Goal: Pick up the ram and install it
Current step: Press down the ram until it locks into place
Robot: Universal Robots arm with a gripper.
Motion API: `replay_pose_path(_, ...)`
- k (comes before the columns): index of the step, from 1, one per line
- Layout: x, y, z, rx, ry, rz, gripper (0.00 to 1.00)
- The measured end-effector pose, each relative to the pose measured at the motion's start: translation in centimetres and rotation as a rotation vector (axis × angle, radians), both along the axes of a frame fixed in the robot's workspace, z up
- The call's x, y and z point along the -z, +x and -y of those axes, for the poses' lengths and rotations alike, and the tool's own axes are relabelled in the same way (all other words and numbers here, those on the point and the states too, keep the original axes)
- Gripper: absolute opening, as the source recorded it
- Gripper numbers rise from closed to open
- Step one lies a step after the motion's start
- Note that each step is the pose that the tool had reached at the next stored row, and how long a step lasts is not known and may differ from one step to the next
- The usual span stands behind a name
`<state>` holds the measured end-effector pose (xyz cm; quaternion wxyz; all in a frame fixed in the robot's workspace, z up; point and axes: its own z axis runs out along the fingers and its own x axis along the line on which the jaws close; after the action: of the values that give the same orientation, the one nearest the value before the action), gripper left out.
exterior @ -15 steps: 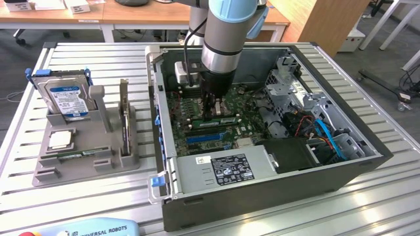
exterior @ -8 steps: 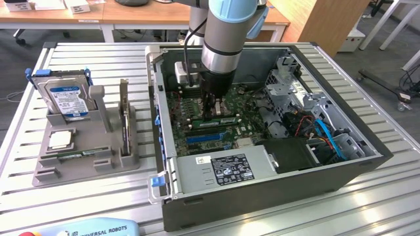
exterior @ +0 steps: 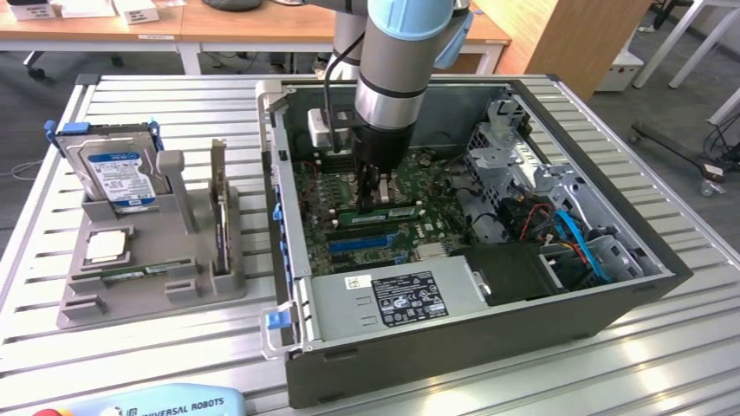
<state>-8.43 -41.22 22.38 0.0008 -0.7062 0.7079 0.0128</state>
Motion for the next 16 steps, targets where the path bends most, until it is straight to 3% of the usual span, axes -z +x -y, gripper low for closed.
replay_pose_path(16, 0.05, 0.0, 0.0, 0.0, 0.0001, 0.0, 0.1)
